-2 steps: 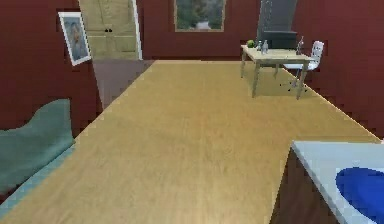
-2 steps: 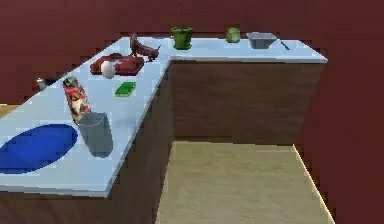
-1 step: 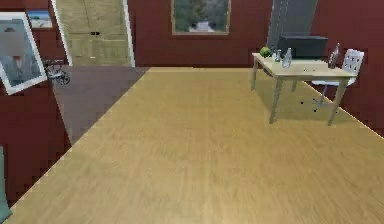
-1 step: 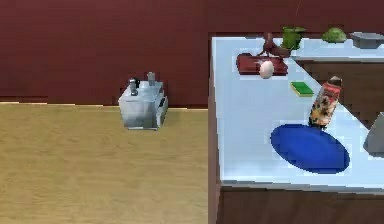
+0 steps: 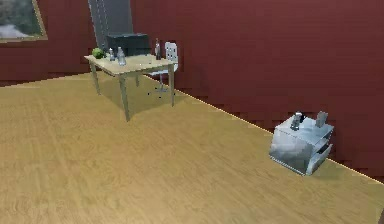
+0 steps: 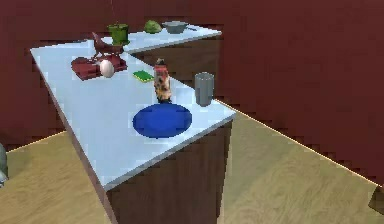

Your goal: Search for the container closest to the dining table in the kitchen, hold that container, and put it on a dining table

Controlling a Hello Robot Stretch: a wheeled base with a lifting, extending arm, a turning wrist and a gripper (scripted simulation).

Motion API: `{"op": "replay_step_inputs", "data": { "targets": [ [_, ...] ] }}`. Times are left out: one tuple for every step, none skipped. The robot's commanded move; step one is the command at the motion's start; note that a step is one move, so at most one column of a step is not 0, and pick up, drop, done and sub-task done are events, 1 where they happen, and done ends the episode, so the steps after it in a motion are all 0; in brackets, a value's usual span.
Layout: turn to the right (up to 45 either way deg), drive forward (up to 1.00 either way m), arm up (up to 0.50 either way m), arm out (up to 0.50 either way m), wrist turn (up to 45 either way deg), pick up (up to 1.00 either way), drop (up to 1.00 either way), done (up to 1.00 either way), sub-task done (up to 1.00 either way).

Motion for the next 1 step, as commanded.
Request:
{"op": "replay_step_inputs", "data": {
  "targets": [
    [15.0, 0.0, 0.0, 0.0, 0.0, 0.0, 0.0, 0.0, 0.0]
  ]
}}
